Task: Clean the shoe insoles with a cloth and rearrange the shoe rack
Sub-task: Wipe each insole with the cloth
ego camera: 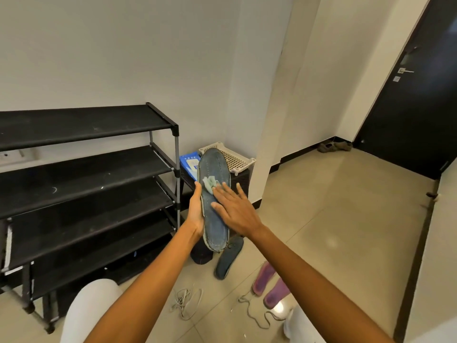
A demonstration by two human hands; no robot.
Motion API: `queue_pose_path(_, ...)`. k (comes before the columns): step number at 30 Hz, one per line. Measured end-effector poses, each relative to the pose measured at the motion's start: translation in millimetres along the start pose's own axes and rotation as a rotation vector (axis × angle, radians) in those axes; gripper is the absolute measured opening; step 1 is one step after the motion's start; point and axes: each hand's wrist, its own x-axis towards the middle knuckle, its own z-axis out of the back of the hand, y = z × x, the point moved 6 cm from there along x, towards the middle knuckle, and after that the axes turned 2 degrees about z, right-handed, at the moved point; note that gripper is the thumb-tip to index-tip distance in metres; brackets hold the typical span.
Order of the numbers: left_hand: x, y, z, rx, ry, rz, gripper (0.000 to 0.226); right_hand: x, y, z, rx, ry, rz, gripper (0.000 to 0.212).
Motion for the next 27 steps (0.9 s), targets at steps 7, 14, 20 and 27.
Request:
queue_pose_path(7,-6.1,-6.4,4.6,-0.084,0.07,0.054,0.078,-17.9,27.0,-5.6,0.228,-0.007,0.176,0.052)
queue_pose_path(14,7.6,-10.2,-3.5,-0.106,-0.022,0.111,0.089,-16.1,6.6,3.1,0.476,-0.288,0.057,0.032)
queue_pose_path(20,-7.2,12.9,-23.4,-0.081,-0.031,0.029,0.048,-11.6,-16.8,2.3,0.569,-0.446,-0.339,0.024)
queue_pose_path(27,-6.4,21.2,-7.7,-0.172,-0.047,0.037,0.054,-6.5,-0.3,-7.3,0.386,-0.3,-0.25,0.016)
